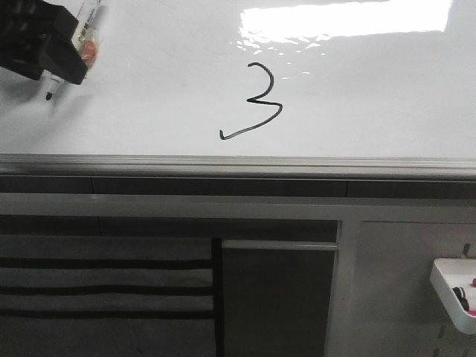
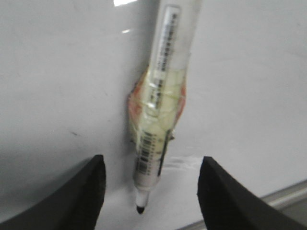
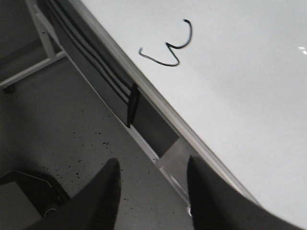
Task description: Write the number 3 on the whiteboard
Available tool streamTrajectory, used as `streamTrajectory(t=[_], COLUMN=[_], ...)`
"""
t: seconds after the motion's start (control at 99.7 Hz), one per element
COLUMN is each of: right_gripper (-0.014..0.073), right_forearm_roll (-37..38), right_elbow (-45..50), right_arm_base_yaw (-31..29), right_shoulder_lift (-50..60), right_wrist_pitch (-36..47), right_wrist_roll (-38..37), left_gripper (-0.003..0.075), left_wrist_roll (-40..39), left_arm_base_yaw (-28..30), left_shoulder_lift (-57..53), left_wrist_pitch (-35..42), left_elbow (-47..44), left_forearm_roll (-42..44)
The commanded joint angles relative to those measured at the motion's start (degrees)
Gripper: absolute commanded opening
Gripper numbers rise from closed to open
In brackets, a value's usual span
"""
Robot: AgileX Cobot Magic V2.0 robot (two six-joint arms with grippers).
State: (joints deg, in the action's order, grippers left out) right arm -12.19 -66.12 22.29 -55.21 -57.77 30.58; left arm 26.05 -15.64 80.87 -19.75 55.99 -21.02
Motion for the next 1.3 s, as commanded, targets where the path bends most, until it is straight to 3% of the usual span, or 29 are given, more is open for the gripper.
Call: streamTrajectory(t=[0.0, 0.1, 0.201, 0.311, 0.431, 0.702, 0.852, 0.943, 1.294], right_gripper=[0.0288, 0.0288, 0.0287, 0.0286, 0.0228, -0.0076, -0.0074, -0.0074, -0.0074], right_forearm_roll=[5.4, 11.6, 12.8, 12.8, 12.8, 12.8, 12.6, 12.6, 12.6], right_elbow=[-1.6, -1.6, -1.3, 1.3, 6.9, 20.3, 25.4, 26.9, 28.7], right_arm_base_yaw=[-0.3, -0.3, -0.3, -0.3, -0.3, -0.3, -0.3, -0.3, -0.3], right_shoulder_lift=[2.6, 5.2, 8.7, 12.7, 18.3, 30.2, 32.7, 32.7, 32.7], right_wrist_pitch=[2.3, 1.1, 0.2, 2.3, 7.1, 17.9, 21.9, 20.8, 19.5], right_wrist_roll=[-7.8, -20.3, -29.4, -33.1, -34.2, -34.2, -34.2, -34.2, -34.2], left_gripper=[0.0398, 0.0398, 0.0398, 0.0382, 0.0308, -0.0022, -0.0018, -0.0018, -0.0018], left_wrist_roll=[-0.7, -0.7, -0.7, -1.3, -3.9, -6.5, -9.2, -10.4, -10.4], left_arm_base_yaw=[0.0, 0.0, 0.0, 0.0, 0.0, 0.0, 0.0, 0.0, 0.0], left_shoulder_lift=[-6.0, -11.2, -18.0, -26.4, -35.7, -54.5, -60.1, -61.4, -61.4], left_wrist_pitch=[-3.1, -10.4, -17.3, -22.4, -23.6, -16.3, -5.4, -0.1, 0.0], left_elbow=[3.2, 4.5, 4.7, 4.2, 1.3, -12.9, -21.0, -25.2, -34.0], left_forearm_roll=[3.8, 5.6, 5.7, 5.8, 6.6, 9.0, 10.0, 5.2, 5.0])
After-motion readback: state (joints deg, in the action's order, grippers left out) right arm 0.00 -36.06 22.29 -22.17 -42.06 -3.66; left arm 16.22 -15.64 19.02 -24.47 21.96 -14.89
